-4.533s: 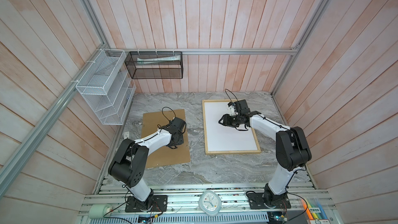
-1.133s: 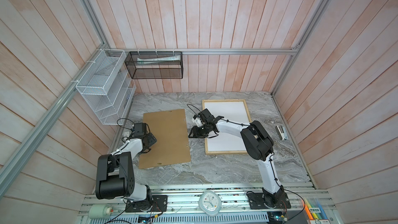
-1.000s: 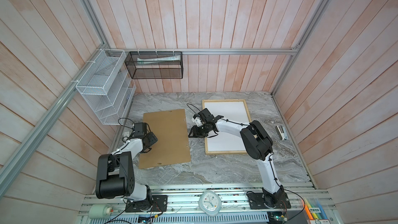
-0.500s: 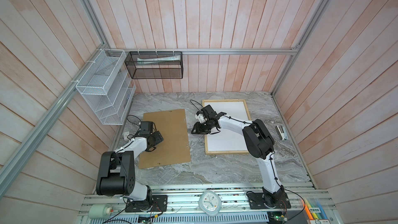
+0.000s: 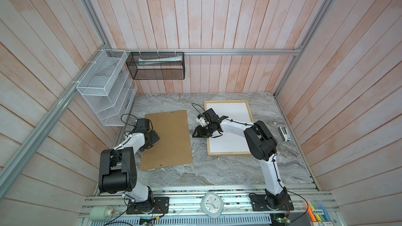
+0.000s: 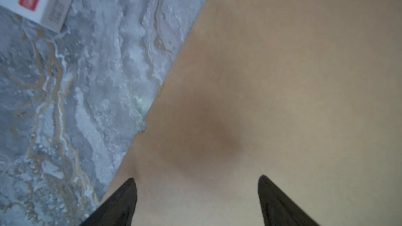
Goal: Put the photo into the frame
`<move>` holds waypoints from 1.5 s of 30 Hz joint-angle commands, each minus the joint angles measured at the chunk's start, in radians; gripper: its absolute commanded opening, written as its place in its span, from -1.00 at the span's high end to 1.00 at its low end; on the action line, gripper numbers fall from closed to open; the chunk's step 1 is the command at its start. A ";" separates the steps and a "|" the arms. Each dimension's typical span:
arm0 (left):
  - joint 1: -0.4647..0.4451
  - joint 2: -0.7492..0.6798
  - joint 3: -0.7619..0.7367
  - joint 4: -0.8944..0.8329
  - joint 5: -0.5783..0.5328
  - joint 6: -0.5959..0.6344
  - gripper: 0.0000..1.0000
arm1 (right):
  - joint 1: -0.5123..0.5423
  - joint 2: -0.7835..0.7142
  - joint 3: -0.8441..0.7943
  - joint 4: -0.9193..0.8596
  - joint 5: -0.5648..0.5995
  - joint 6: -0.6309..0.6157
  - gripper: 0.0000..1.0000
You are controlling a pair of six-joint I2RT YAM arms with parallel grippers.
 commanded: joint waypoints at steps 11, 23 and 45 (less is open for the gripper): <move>0.026 0.133 0.139 -0.104 -0.110 0.033 -0.78 | 0.019 -0.041 -0.122 0.081 -0.024 0.027 0.09; 0.026 0.158 0.090 -0.068 -0.031 0.022 -0.78 | 0.018 -0.024 -0.063 0.041 -0.017 0.020 0.09; -0.081 0.130 -0.005 0.064 0.227 -0.034 -0.75 | -0.029 0.115 0.192 -0.112 -0.009 -0.027 0.08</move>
